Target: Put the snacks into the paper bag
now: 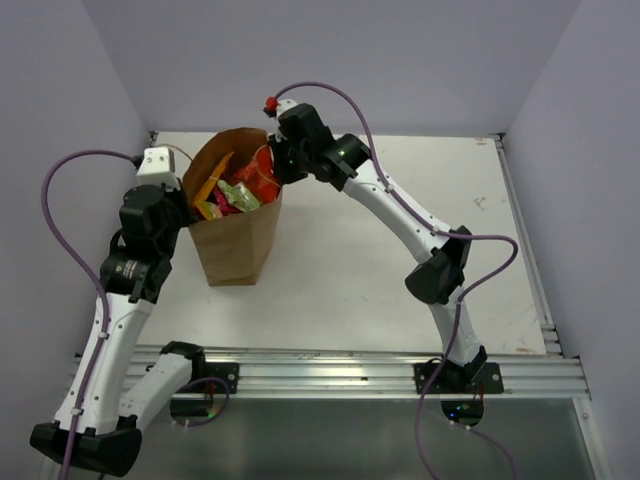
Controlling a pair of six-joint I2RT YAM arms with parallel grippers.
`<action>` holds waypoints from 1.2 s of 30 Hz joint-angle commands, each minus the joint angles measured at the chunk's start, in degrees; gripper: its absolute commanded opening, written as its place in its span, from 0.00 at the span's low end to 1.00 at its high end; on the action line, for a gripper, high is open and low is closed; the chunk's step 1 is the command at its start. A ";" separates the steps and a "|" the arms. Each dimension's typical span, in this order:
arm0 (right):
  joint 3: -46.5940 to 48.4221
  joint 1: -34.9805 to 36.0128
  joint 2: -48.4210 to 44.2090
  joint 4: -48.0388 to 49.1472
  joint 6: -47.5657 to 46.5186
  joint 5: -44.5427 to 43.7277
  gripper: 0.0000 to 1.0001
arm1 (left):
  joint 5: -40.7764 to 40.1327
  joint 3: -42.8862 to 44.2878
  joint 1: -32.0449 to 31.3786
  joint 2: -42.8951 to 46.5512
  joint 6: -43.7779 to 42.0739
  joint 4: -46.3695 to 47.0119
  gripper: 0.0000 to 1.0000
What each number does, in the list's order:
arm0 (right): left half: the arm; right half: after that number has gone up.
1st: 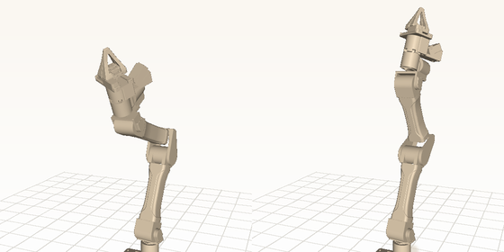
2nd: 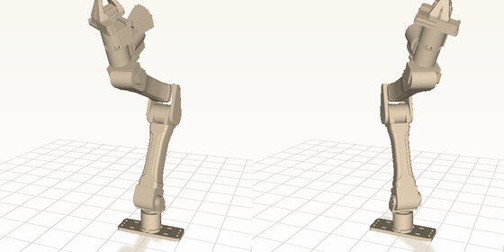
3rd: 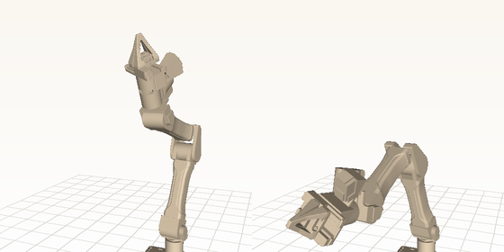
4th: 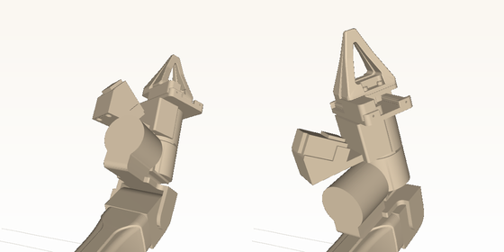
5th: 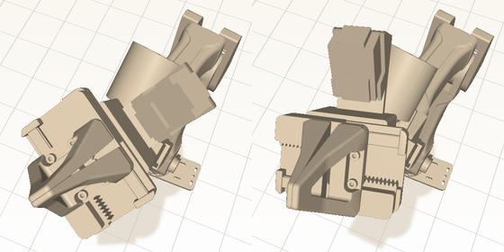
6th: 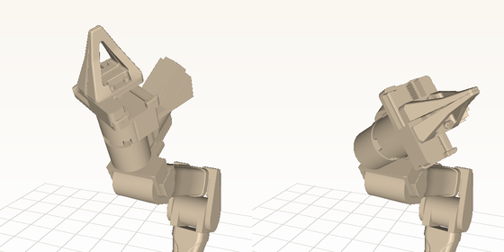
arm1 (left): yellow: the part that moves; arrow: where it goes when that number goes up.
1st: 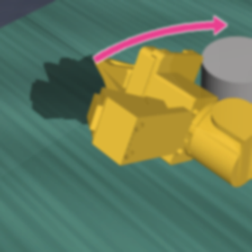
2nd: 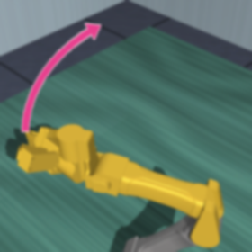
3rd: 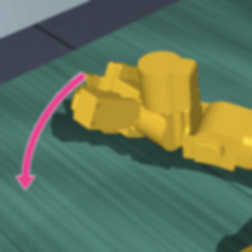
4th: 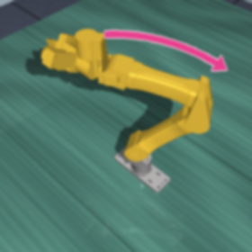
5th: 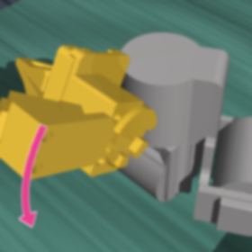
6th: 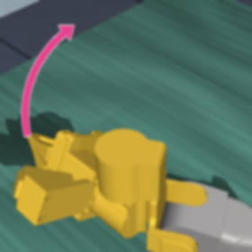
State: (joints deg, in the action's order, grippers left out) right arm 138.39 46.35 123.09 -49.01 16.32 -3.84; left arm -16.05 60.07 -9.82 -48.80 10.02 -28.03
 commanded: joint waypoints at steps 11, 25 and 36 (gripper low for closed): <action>-3.82 -0.12 -14.70 -8.98 -2.69 -8.55 0.00 | 4.72 5.14 -7.47 0.90 9.84 3.50 0.00; -16.47 -0.38 -28.07 -14.35 -0.15 -15.76 0.00 | -19.63 8.66 -45.28 -8.68 18.19 6.32 0.00; -27.98 -1.70 -32.65 -13.65 2.40 -17.70 0.00 | -16.21 6.81 -48.01 -11.58 18.28 8.34 0.00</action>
State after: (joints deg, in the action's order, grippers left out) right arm 112.88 45.01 93.32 -65.93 16.73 -20.67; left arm -33.08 65.36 -57.54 -60.40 26.63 -26.87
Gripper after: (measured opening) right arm 0.010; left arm 0.005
